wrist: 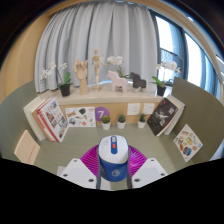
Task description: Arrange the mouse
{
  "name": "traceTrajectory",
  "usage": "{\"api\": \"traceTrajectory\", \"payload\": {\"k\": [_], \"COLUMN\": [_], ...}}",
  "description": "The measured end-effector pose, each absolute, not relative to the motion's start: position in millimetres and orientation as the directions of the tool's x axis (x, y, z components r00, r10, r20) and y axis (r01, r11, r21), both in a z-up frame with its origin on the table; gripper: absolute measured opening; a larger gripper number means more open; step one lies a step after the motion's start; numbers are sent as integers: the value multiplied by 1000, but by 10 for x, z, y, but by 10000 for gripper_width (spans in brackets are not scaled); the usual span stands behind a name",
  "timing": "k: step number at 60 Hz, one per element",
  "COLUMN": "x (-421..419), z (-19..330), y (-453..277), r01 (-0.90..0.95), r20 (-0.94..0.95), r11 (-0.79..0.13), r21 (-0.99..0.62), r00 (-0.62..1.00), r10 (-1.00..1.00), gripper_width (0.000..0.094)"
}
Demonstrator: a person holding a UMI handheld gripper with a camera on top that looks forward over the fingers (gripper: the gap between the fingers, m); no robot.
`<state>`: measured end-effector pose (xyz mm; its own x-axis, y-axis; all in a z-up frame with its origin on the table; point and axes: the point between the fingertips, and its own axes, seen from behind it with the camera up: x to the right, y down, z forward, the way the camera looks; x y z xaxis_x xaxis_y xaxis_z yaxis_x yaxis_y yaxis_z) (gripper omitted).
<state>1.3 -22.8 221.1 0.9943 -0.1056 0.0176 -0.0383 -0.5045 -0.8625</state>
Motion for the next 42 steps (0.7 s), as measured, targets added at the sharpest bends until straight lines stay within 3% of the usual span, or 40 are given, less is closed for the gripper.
{"api": "traceTrajectory", "payload": {"k": [12, 26, 34, 42], "x": [-1107, -1453, -1465, -1459], "z": [1213, 136, -108, -103], "y": [-272, -557, -661, -659], "r01": [-14, -6, -16, -17], "r20": [-9, -17, -25, -21], "r11": [-616, -732, -736, -729], "r21": [-788, -682, -677, -685], "r00": [1000, 1000, 1000, 1000], "r10": [-11, 7, 1, -3], "gripper_width": [346, 348, 347, 458]}}
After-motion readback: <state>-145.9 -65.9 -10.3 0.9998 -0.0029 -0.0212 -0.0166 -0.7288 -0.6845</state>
